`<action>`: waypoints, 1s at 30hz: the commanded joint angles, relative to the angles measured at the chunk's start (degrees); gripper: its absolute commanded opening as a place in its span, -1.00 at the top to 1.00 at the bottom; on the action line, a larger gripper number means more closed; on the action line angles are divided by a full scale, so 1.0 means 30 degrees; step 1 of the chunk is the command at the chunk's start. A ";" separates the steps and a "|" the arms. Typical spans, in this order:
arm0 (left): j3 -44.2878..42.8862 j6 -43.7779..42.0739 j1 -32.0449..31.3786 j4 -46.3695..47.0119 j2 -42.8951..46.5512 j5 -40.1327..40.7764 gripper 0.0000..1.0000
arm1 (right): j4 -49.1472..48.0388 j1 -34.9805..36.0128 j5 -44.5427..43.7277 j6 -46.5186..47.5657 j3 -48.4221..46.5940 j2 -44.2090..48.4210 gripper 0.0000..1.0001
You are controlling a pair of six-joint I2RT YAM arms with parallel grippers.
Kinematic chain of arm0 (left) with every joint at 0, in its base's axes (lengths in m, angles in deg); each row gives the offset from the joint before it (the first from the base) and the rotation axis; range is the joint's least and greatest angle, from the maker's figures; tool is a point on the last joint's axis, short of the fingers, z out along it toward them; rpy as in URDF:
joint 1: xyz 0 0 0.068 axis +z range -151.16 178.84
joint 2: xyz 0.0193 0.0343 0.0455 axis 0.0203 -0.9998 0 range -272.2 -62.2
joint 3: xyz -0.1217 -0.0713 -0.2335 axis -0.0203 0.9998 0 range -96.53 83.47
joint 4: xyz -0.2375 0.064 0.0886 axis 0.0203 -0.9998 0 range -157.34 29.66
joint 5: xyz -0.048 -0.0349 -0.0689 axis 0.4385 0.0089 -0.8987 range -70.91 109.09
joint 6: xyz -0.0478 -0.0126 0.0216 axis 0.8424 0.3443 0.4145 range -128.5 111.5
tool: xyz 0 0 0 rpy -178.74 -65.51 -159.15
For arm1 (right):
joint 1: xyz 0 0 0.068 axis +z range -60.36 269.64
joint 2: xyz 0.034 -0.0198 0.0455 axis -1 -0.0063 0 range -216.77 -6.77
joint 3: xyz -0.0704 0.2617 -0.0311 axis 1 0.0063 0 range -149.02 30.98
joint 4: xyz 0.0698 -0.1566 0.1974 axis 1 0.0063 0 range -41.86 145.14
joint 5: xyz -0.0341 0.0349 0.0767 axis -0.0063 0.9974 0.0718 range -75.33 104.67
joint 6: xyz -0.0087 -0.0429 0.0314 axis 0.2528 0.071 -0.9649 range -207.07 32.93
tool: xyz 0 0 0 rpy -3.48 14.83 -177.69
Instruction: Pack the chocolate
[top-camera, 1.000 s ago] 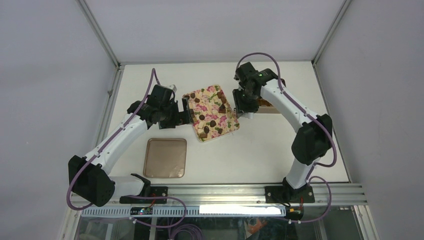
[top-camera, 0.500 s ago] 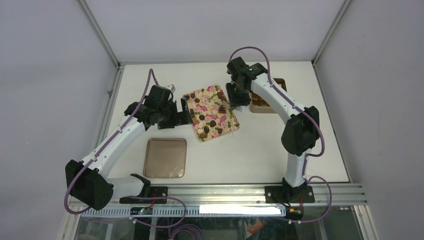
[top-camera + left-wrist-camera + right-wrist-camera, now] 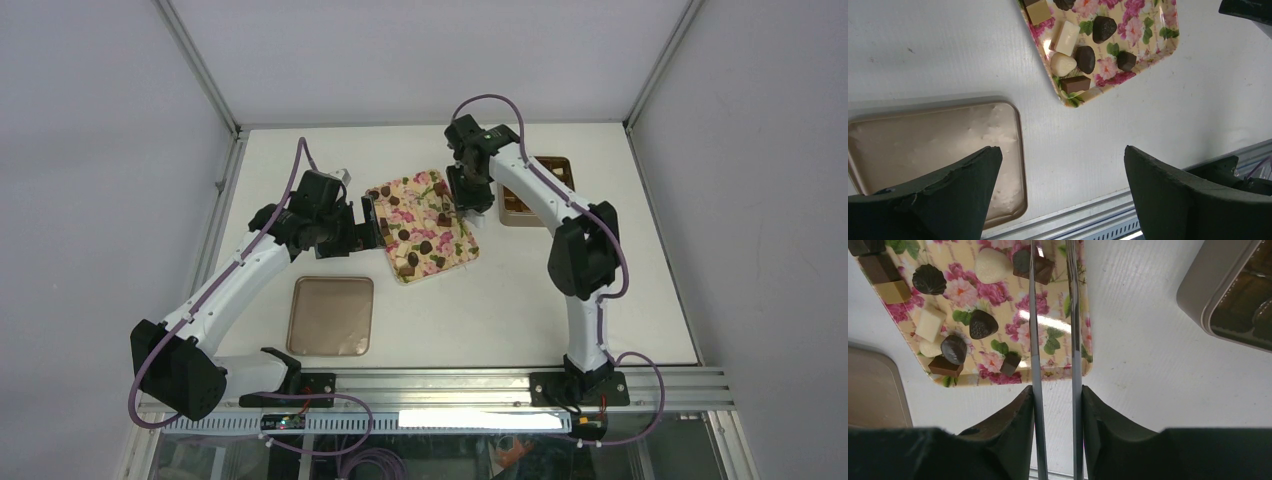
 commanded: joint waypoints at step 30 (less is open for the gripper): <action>-0.0019 -0.0258 -0.0027 0.0394 0.0357 0.0480 -0.98 | 0.0636 0.0141 0.0153 0.0736 -0.3128 -0.1678 0.70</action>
